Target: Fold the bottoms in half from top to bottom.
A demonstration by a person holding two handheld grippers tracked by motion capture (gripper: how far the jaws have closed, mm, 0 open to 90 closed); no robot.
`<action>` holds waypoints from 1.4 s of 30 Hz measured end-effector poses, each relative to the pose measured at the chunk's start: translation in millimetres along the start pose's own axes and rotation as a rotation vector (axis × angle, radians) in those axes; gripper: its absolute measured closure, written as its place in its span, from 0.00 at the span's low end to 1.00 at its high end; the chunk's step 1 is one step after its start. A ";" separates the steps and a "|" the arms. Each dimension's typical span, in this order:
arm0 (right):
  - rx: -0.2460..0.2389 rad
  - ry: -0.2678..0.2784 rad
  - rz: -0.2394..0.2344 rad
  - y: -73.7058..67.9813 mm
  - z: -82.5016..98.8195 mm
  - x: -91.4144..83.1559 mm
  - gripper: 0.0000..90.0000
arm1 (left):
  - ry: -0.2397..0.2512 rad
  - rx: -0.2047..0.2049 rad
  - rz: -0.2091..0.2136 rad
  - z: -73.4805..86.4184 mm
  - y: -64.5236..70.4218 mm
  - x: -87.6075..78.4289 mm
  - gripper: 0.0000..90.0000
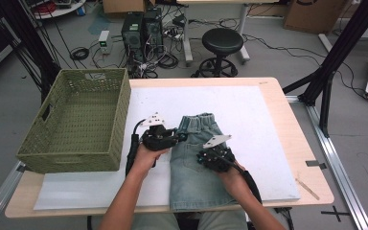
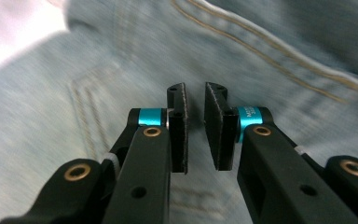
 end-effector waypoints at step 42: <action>0.067 0.136 -0.144 73.2 -14.9 -48.2 0.75 | -0.004 0.168 -0.075 46.0 49.0 -36.0 0.82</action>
Point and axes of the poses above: each handheld gripper's, and its own axes: x roughly forward along the jaws, z roughly out of its underside, y roughly to its right, the point moved 10 cm from there along x, roughly forward along the jaws, and after that the axes turned 7 degrees about -y, right-handed, at the moved point
